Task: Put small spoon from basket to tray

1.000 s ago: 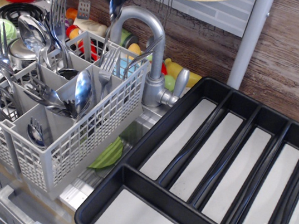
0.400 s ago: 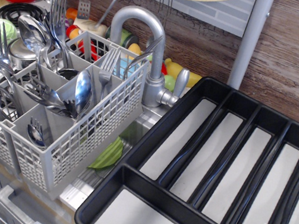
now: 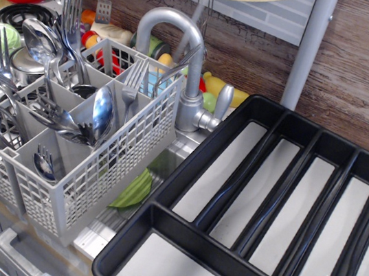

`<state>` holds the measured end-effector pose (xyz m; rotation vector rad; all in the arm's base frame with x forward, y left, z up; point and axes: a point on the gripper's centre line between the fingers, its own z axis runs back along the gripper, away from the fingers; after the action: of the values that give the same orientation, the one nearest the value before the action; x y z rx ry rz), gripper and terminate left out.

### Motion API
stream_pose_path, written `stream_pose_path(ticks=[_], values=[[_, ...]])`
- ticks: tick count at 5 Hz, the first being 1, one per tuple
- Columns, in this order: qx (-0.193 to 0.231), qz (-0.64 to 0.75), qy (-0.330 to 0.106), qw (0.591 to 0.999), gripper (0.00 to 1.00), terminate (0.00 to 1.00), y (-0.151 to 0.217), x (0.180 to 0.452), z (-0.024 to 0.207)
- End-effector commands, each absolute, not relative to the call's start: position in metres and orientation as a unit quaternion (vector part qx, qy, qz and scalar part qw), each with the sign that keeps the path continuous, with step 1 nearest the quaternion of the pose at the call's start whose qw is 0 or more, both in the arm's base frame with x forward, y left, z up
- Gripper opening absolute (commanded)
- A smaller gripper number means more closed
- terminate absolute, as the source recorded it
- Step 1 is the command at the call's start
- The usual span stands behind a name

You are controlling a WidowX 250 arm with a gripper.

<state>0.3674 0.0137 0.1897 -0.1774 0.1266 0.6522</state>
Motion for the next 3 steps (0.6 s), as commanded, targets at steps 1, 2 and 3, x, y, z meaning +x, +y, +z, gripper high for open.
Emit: stream_pose_path(ticks=[1, 2, 3], values=[[-0.11, 0.344, 0.026, 0.932, 0.0, 0.0, -0.005, 0.361, 0.193], [-0.141, 0.36, 0.034, 0.922, 0.0, 0.0, -0.013, 0.357, 0.174], [-0.146, 0.359, 0.027, 0.921, 0.0, 0.0, -0.017, 0.356, 0.149]])
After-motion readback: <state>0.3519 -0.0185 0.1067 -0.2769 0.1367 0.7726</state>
